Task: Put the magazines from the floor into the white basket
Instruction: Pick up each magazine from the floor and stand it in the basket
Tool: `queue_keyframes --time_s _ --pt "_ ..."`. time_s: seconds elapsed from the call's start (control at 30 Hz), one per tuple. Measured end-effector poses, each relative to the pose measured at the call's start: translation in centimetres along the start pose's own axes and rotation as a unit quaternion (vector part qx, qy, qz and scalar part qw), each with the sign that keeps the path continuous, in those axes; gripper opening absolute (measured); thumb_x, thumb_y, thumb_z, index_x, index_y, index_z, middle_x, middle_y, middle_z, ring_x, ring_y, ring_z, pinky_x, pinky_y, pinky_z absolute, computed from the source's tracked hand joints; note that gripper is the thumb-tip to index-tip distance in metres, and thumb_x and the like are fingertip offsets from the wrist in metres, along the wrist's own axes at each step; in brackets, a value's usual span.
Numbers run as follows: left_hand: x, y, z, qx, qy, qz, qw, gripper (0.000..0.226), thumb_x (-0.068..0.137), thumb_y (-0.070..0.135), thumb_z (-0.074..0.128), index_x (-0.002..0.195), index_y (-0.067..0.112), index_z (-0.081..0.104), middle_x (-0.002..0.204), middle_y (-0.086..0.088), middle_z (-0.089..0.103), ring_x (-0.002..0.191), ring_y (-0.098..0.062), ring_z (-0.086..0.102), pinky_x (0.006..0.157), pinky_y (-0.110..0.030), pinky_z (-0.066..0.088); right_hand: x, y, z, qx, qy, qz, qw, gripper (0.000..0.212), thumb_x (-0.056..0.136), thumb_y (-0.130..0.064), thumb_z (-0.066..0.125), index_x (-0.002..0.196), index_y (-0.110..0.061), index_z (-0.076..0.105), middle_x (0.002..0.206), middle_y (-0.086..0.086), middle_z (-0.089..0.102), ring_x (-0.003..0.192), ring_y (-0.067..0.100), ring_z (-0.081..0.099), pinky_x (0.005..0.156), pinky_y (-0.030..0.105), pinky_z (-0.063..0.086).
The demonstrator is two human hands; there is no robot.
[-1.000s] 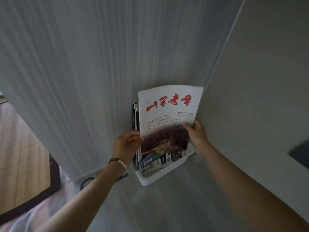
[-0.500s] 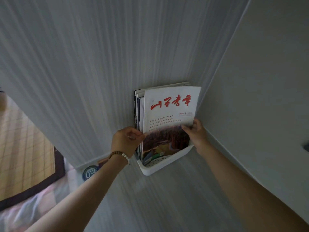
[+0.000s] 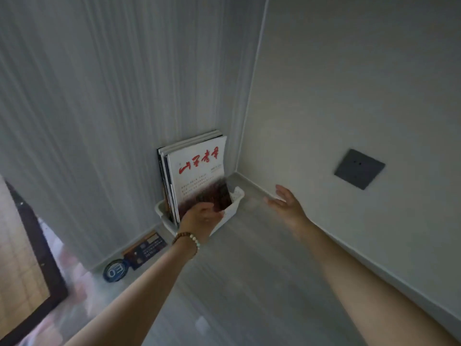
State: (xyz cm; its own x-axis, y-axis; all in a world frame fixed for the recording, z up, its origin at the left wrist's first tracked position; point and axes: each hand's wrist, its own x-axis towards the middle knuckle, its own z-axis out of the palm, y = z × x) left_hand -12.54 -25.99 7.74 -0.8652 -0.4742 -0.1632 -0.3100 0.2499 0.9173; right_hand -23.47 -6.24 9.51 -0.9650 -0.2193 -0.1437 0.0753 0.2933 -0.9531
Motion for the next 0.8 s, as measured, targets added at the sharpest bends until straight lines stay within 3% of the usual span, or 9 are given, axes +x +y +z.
queue_keyframes --time_s 0.1,0.2,0.4,0.6,0.8 --pt "-2.4 1.5 2.9 0.013 -0.072 0.022 0.997 0.051 0.077 0.029 0.069 0.12 0.009 0.054 0.122 -0.012 0.062 0.11 -0.025 0.059 0.09 -0.03 0.047 -5.6 0.9 -4.9 0.001 0.072 0.011 0.997 0.06 0.087 -0.015 0.064 0.141 -0.015 0.038 0.149 0.006 0.038 0.132 0.022 0.042 0.093 0.027 0.039" --pt "-5.7 3.2 6.3 0.044 -0.144 0.046 0.987 0.061 0.079 0.035 0.066 0.131 0.013 0.044 0.136 -0.005 0.05 0.117 -0.021 0.054 0.095 -0.025 0.038 -12.5 2.7 -10.6 -0.009 0.13 0.037 0.991 0.061 0.085 -0.024 0.066 0.14 -0.02 0.04 0.148 0.002 0.039 0.133 0.019 0.041 0.092 0.027 0.039" --pt "-14.3 6.6 16.6 0.051 -0.265 0.087 0.959 0.066 0.077 0.039 0.067 0.133 0.012 0.042 0.14 -0.008 0.046 0.124 -0.024 0.048 0.107 -0.035 0.036 -27.1 7.2 -22.3 -0.051 0.263 0.097 0.959 0.066 0.082 -0.031 0.069 0.14 -0.019 0.04 0.149 0.003 0.037 0.138 0.019 0.034 0.107 0.031 0.032" --pt "-26.1 9.2 28.5 0.108 -0.4 0.139 0.899 0.073 0.077 0.045 0.064 0.136 0.012 0.038 0.144 -0.007 0.041 0.129 -0.024 0.043 0.109 -0.037 0.033 -41.9 12.8 -33.1 -0.023 0.415 0.152 0.897 0.065 0.081 -0.022 0.072 0.138 -0.011 0.042 0.148 0.007 0.039 0.137 0.02 0.035 0.107 0.027 0.028" --pt "-38.7 10.0 39.8 0.149 -0.471 0.162 0.854 0.071 0.079 0.047 0.06 0.135 0.01 0.038 0.144 -0.006 0.04 0.132 -0.021 0.039 0.109 -0.031 0.03 -54.1 19.7 -43.5 -0.009 0.455 0.227 0.861 0.072 0.081 -0.028 0.071 0.141 -0.01 0.036 0.148 0.011 0.039 0.132 0.027 0.04 0.104 0.033 0.034"
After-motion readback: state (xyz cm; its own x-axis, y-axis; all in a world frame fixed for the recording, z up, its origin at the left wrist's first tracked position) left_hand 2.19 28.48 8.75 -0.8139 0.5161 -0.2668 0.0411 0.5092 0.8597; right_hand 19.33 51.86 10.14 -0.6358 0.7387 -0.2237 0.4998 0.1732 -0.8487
